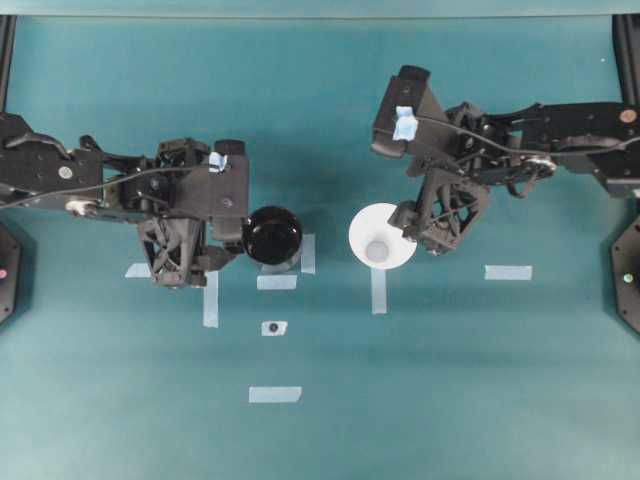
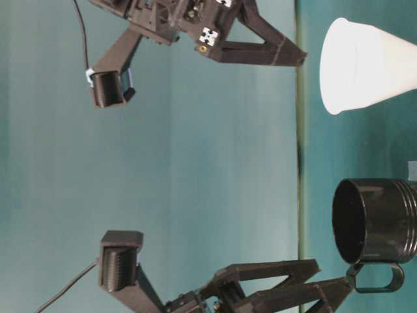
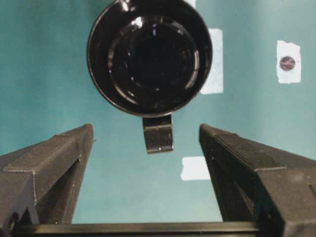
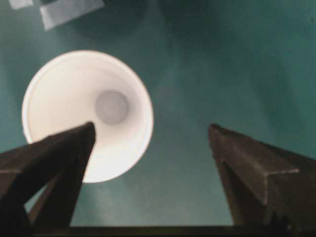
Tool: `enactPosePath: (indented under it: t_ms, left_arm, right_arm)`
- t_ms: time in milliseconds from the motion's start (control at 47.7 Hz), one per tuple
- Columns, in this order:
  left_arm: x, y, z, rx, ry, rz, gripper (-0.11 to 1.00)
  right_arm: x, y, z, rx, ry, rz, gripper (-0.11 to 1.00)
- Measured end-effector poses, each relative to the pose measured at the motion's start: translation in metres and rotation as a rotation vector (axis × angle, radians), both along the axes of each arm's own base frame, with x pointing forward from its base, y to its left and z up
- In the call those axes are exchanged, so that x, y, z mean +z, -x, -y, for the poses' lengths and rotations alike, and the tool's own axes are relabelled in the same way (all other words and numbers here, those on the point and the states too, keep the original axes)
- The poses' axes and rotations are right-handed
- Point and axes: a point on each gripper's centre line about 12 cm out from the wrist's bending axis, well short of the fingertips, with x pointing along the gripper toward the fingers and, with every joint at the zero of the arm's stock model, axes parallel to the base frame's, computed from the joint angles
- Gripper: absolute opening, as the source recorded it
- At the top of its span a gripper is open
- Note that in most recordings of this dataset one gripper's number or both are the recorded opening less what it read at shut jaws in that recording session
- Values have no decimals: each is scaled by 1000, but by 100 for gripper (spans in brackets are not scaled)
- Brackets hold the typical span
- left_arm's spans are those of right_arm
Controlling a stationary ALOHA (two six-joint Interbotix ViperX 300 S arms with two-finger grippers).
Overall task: Holding the cup holder with the left arm, the right arm places the cup into the cup holder.
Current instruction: 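Move left gripper over the black holder handle and right gripper over the white cup, then lower left gripper onto the holder handle and right gripper onto the cup rim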
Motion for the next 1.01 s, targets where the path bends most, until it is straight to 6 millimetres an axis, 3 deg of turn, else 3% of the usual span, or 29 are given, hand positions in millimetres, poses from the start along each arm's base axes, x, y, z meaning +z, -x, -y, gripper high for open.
enactPosePath:
  t_ms: [629, 1006]
  left_arm:
    - [-34, -5, -1, 65, 52, -134, 89]
    - [-43, -6, -1, 65, 54, -157, 89]
  right_arm:
    - [-17, -5, 5, -12, -14, -60, 97]
    - [-31, -12, 8, -15, -23, -103, 97]
